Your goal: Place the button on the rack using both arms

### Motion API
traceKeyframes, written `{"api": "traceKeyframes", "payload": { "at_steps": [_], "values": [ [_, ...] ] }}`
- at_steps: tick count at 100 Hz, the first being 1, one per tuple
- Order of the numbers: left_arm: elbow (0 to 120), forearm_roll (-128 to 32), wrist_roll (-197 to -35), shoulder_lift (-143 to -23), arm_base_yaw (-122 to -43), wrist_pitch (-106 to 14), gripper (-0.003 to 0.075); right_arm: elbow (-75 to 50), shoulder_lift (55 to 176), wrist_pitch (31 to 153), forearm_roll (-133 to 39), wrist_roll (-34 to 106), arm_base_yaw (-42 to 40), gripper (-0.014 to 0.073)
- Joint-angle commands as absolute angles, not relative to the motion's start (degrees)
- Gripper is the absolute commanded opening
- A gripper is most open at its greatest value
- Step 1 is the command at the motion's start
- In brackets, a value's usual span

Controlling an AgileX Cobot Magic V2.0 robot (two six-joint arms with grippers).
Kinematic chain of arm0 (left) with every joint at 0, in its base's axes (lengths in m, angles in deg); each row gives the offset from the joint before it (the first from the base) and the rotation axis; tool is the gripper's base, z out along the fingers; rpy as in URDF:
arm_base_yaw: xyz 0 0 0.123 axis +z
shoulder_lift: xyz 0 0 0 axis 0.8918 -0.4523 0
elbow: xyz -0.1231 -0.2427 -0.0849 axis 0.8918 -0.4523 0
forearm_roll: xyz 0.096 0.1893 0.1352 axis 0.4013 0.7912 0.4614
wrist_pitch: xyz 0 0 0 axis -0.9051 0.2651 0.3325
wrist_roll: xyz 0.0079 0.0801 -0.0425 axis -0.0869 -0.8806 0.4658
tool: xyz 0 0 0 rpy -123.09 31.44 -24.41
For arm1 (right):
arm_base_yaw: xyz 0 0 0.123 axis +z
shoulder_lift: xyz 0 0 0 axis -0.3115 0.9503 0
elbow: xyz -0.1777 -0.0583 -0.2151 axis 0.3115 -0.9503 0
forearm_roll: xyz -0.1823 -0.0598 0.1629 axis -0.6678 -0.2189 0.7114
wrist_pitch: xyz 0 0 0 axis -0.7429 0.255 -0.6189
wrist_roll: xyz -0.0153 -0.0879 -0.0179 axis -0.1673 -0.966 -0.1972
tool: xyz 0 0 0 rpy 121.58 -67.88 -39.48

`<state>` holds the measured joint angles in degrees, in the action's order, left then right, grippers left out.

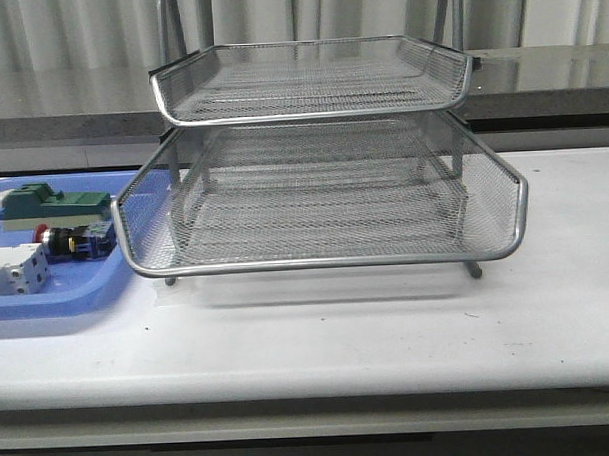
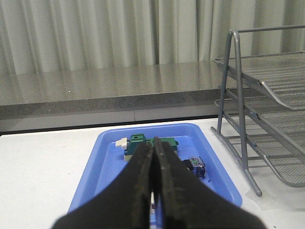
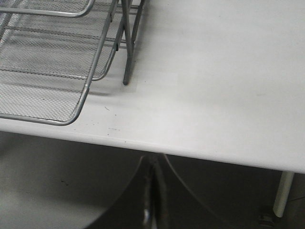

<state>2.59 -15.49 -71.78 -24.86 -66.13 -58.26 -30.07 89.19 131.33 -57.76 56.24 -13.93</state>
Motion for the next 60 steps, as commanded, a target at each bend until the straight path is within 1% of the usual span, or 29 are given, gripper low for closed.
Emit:
{"api": "traceKeyframes", "payload": {
  "at_steps": [1, 15, 24, 34, 48, 60],
  "values": [
    [-0.2, -15.4, -71.2, -23.0, -66.0, -64.4, -0.0020, -28.1, 89.2, 128.2, -58.0, 56.2, -14.3, -0.0070],
    [1.0, -17.8, -71.2, -23.0, -66.0, -66.4, -0.0020, -28.1, 89.2, 128.2, -58.0, 56.2, -14.3, -0.0070],
    [3.6, -22.0, -71.2, -23.4, -66.0, -63.9, -0.0020, -28.1, 89.2, 128.2, -58.0, 56.2, -14.3, -0.0070],
    [8.4, -22.6, -71.2, -25.3, -66.0, -58.9, -0.0020, -28.1, 89.2, 128.2, -58.0, 56.2, -14.3, -0.0070],
    [15.9, -22.3, -71.2, -32.1, -66.0, -50.5, -0.0020, -28.1, 89.2, 128.2, -58.0, 56.2, -14.3, -0.0070],
    [23.2, -21.7, -71.2, -41.5, -66.0, -44.1, -0.0020, -28.1, 89.2, 128.2, -58.0, 56.2, -14.3, -0.0070]
  ]
}}
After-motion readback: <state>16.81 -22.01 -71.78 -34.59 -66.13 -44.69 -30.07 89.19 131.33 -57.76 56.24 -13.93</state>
